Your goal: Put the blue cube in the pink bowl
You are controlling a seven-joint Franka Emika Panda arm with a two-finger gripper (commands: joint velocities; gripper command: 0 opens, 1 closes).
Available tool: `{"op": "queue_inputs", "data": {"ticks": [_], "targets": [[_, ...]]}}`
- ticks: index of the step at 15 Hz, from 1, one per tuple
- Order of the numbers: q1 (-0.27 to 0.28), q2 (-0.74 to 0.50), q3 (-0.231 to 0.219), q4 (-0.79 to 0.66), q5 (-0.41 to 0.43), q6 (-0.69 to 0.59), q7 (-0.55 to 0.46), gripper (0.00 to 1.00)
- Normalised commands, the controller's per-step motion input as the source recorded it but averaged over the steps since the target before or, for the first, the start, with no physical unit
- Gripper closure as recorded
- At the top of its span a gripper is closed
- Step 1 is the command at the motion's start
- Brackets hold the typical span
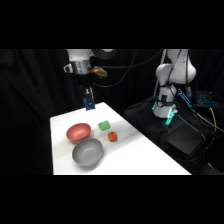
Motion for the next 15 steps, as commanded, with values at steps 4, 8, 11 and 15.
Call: {"op": "queue_inputs", "data": {"ticks": [4,8,11,15], "targets": [[-0.095,0.42,-0.012,0.48,0.186,0.00,-0.26,0.76],[-0.077,0.43,0.008,0.51,0.143,0.04,-0.17,0.76],[-0.069,0.39,0.034,0.47,0.127,0.04,-0.14,0.76],[-0.080,0.36,0.073,0.41,0.154,0.06,-0.14,0.76]]}}
